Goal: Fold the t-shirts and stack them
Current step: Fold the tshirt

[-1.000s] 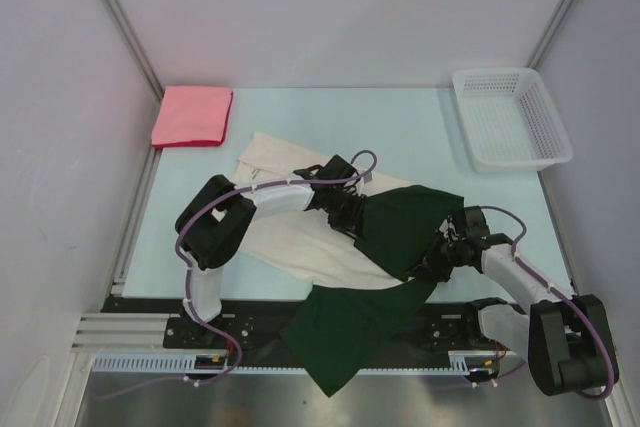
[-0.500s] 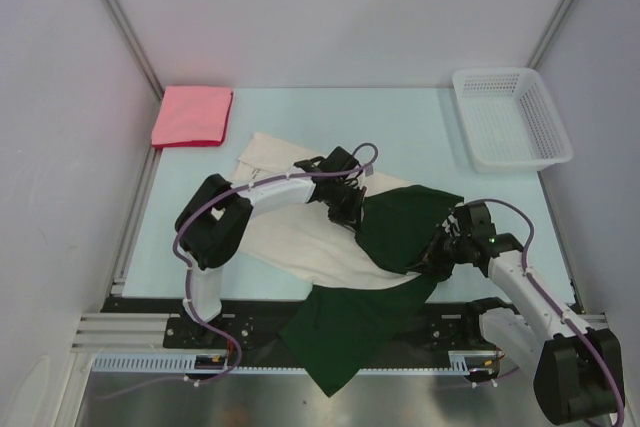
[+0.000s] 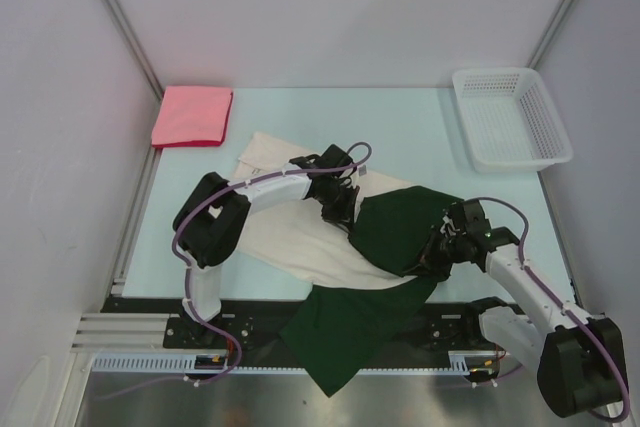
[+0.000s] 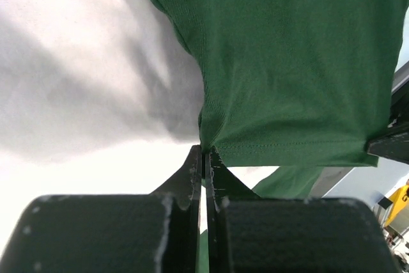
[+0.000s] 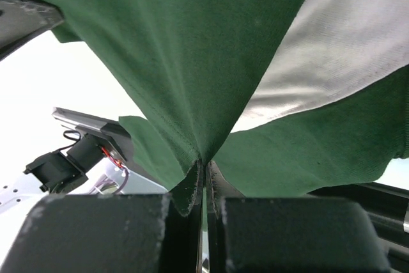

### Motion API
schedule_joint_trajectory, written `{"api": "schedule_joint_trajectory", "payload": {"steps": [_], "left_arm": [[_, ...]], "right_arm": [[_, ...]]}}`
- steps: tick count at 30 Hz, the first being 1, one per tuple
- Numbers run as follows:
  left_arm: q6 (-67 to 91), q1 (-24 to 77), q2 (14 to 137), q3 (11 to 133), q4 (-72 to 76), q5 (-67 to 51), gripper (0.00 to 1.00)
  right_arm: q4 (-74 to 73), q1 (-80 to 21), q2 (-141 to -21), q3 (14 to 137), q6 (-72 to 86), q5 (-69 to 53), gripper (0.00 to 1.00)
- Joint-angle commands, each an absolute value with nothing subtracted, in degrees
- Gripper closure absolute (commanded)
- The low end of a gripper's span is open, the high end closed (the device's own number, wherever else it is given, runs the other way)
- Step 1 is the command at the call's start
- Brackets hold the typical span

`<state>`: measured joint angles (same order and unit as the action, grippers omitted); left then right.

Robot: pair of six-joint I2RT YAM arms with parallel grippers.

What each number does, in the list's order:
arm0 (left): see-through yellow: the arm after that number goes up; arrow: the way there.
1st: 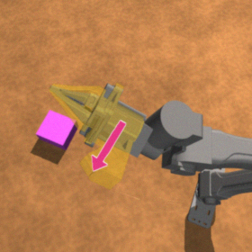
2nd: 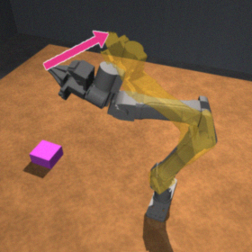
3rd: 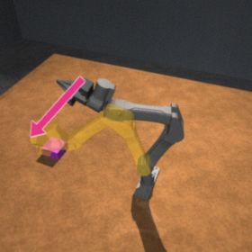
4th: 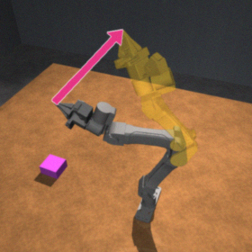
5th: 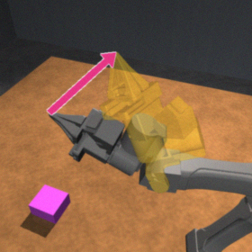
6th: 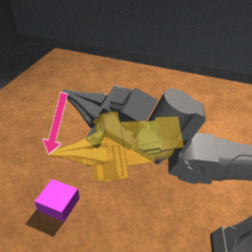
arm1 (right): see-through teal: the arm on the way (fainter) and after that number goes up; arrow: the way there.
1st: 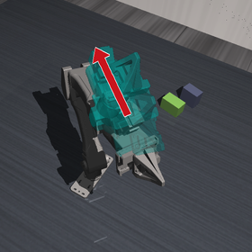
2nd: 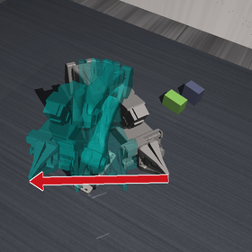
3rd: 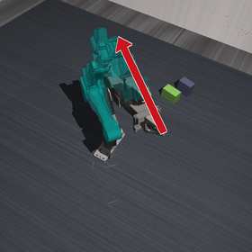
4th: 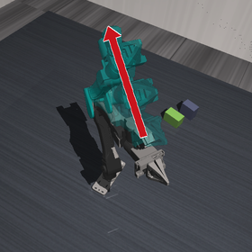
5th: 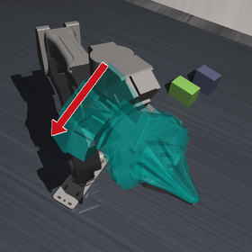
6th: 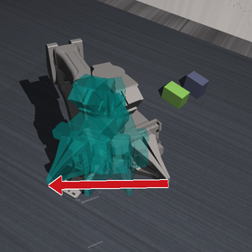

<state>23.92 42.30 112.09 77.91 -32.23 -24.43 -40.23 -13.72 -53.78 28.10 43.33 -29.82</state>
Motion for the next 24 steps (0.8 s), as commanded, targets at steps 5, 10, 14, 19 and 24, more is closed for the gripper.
{"api": "schedule_joint_trajectory", "payload": {"steps": [5, 10, 14, 19, 24], "left_arm": [[22.85, 41.66, 109.95, 78.05, -33.92, -24.87, 1.00], [23.55, 41.48, 110.30, 76.91, -34.72, -25.84, 0.98], [24.34, 41.49, 110.13, 75.68, -34.46, -25.40, 0.98], [23.65, 40.96, 109.69, 76.02, -34.98, -23.21, 0.86], [21.10, 39.90, 106.70, 76.73, -38.32, -19.51, 0.62]], "right_arm": [[-44.12, -14.33, -55.20, 30.59, 41.57, -29.71, 1.00], [-43.25, -14.24, -57.04, 28.92, 40.52, -30.41, 1.00], [-41.84, -14.24, -58.71, 27.51, 39.90, -30.06, 1.00], [-41.31, -12.75, -59.85, 29.09, 38.94, -28.21, 0.89], [-50.17, -6.69, -63.80, 39.53, 31.48, -21.64, 0.62]]}}
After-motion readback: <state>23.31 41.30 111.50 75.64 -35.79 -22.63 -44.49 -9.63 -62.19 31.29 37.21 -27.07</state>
